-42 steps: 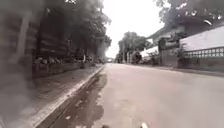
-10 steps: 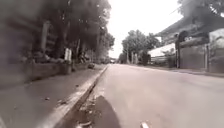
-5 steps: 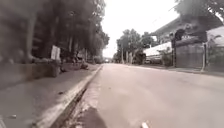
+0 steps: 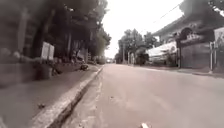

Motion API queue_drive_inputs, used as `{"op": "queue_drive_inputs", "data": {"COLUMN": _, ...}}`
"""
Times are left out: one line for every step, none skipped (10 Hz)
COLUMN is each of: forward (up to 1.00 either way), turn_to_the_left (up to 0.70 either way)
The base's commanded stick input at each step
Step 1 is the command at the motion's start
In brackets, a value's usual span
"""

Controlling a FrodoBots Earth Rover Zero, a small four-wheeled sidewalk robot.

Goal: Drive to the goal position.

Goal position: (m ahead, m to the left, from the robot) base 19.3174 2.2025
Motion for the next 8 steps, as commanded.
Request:
{"op": "queue_drive_inputs", "data": {"forward": 1.0, "turn_to_the_left": 0.0}}
{"op": "queue_drive_inputs", "data": {"forward": 1.0, "turn_to_the_left": 0.0}}
{"op": "queue_drive_inputs", "data": {"forward": 1.0, "turn_to_the_left": 0.0}}
{"op": "queue_drive_inputs", "data": {"forward": 1.0, "turn_to_the_left": 0.0}}
{"op": "queue_drive_inputs", "data": {"forward": 1.0, "turn_to_the_left": 0.0}}
{"op": "queue_drive_inputs", "data": {"forward": 1.0, "turn_to_the_left": 0.0}}
{"op": "queue_drive_inputs", "data": {"forward": 1.0, "turn_to_the_left": 0.0}}
{"op": "queue_drive_inputs", "data": {"forward": 1.0, "turn_to_the_left": 0.0}}
